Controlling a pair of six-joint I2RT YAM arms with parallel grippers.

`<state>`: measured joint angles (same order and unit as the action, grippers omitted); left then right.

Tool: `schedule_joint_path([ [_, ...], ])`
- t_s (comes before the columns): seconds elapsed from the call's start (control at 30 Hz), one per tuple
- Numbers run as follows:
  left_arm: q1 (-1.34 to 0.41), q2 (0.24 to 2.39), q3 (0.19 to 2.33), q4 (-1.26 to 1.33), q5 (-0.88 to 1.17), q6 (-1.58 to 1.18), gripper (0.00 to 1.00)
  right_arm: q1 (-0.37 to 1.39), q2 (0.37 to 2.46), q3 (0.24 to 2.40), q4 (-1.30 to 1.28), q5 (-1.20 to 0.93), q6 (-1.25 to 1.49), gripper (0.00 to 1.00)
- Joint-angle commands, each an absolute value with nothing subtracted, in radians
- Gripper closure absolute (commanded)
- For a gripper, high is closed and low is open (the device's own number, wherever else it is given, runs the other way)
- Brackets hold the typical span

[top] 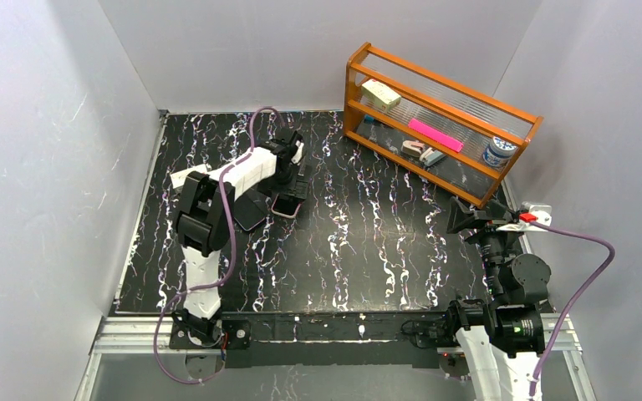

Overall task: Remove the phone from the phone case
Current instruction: Pick up the phone at the center of the board.

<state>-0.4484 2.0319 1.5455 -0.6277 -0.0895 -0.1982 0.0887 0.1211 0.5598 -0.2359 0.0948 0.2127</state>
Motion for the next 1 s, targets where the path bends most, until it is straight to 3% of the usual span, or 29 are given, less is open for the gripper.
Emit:
schedule_joint_path([
  [0.0,-0.483,2.039,1.611,-0.692,-0.051,-0.121,0.02,0.097,0.108,0.557,-0.191,0.100,0.207,0.01],
  [0.97,-0.467,2.134,1.730,-0.762,-0.140,-0.054,0.02,0.100,0.101,0.558,-0.198,0.104,0.204,0.01],
])
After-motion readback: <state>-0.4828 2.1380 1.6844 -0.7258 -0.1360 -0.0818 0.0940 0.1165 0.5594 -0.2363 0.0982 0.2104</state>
